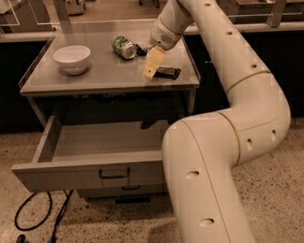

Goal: Place rxbar chocolate into top drawer

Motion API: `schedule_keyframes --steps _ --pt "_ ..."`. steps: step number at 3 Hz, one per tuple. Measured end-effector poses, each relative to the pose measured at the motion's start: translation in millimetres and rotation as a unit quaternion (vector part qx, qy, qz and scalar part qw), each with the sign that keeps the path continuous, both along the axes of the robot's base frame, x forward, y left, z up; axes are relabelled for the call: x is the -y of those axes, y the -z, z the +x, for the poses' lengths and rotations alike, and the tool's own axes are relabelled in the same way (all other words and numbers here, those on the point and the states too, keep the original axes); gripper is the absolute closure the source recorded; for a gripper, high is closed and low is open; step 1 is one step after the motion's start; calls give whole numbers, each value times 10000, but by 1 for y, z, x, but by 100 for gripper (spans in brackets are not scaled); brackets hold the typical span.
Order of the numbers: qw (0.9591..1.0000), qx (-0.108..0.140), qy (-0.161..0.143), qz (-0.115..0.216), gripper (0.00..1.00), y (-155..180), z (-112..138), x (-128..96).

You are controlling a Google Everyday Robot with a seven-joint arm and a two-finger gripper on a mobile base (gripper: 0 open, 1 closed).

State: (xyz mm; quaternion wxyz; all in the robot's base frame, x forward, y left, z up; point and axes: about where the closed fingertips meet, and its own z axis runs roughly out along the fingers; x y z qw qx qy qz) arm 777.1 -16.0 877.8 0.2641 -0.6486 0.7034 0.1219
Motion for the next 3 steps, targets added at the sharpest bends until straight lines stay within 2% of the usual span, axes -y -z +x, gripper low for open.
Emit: schedule_keyframes --steps 1,2,3 --pt "9986 -116 454 263 0 22 15 30" --pt "9985 -116 455 264 0 22 15 30" --pt "9978 -340 509 253 0 48 18 27"
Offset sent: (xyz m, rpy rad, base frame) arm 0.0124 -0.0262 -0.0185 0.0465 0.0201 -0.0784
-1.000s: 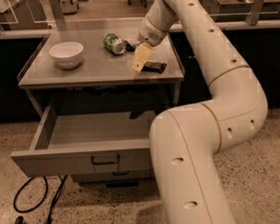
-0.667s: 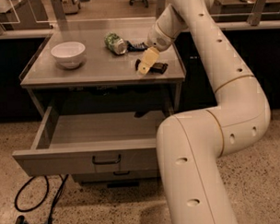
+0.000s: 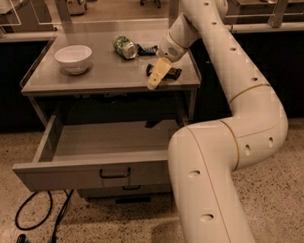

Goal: Place rxbar chocolate into top drawer

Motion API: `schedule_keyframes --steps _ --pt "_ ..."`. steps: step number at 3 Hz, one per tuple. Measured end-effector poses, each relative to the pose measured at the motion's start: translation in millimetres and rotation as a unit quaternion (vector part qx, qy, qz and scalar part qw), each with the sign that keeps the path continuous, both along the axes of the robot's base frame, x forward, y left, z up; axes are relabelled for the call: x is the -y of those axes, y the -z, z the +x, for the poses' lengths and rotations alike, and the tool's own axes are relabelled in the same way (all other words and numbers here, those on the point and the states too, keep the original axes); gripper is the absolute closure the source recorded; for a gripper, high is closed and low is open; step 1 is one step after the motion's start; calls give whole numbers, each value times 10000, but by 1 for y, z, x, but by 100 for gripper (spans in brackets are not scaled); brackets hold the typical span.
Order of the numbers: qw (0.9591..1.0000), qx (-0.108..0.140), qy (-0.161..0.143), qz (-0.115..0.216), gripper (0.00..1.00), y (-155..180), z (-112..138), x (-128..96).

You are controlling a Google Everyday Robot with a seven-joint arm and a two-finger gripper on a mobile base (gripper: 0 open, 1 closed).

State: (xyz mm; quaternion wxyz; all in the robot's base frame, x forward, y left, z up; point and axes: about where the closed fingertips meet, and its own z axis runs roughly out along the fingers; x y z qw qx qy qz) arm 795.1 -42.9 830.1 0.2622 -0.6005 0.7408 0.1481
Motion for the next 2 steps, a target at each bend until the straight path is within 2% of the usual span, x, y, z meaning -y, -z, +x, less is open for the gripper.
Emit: schedule_keyframes --steps 1,2 --pt "9991 -406 154 -20 0 38 1 2" --pt "9991 -405 154 -20 0 34 -1 2"
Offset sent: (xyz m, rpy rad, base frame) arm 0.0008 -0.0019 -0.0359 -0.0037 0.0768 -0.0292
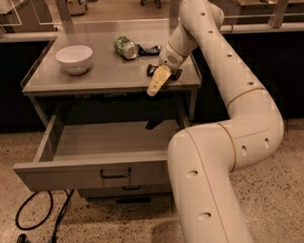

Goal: Place rxbar chocolate into top drawer

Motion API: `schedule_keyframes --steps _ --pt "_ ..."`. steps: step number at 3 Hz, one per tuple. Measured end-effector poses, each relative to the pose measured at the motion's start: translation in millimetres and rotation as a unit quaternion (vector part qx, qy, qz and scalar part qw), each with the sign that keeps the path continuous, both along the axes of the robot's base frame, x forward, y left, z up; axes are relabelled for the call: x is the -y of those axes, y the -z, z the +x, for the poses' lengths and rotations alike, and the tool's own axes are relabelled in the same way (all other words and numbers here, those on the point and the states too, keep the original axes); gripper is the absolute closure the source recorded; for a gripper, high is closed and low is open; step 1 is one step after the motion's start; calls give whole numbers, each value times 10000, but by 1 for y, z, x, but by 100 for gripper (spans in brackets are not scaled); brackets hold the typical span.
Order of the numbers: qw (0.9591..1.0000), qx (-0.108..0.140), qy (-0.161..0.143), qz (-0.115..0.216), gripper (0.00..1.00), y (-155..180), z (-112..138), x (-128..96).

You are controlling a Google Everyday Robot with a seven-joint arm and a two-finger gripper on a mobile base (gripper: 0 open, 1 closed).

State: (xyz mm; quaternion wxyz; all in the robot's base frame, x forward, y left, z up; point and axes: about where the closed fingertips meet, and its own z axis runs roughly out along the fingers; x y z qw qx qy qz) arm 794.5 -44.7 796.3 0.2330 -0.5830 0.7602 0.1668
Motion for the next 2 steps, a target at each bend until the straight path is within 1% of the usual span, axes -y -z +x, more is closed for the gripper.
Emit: schedule_keyframes --steps 1,2 --pt "10000 0 0 0 19 0 0 0" --pt "10000 0 0 0 42 0 0 0"
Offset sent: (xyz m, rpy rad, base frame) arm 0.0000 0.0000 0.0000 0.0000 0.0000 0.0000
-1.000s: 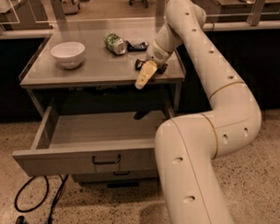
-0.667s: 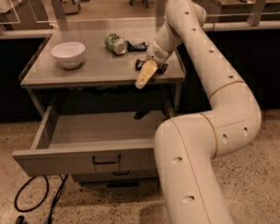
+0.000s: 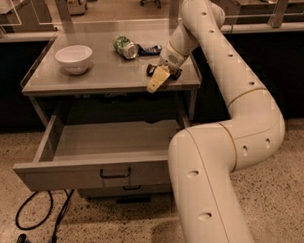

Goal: Place rxbar chocolate into top drawer

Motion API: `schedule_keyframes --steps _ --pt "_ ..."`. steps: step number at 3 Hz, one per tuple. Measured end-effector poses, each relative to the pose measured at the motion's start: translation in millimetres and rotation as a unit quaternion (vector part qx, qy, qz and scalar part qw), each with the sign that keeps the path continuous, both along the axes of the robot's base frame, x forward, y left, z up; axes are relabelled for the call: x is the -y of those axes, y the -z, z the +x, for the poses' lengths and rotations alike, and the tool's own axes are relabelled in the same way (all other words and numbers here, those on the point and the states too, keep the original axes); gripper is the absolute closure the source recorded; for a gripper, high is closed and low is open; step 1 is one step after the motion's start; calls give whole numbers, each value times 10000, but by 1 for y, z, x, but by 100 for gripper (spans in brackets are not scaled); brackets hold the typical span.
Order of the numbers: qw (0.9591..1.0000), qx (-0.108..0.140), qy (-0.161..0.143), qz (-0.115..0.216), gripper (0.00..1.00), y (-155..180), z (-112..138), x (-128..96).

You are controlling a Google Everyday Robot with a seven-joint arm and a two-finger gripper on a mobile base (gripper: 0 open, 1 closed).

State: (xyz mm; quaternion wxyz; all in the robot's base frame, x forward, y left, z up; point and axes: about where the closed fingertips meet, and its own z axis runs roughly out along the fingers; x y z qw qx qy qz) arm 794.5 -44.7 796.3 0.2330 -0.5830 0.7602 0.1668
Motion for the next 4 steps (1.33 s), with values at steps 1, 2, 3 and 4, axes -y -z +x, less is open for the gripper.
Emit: schedule_keyframes --steps 1,2,3,4 --pt "10000 3 1 0 66 -3 -1 0" --pt "9996 211 -22 174 89 -32 -11 22" --pt "9954 849 131 427 100 -87 -26 63" --pt "9784 1942 420 571 100 -157 -56 129"
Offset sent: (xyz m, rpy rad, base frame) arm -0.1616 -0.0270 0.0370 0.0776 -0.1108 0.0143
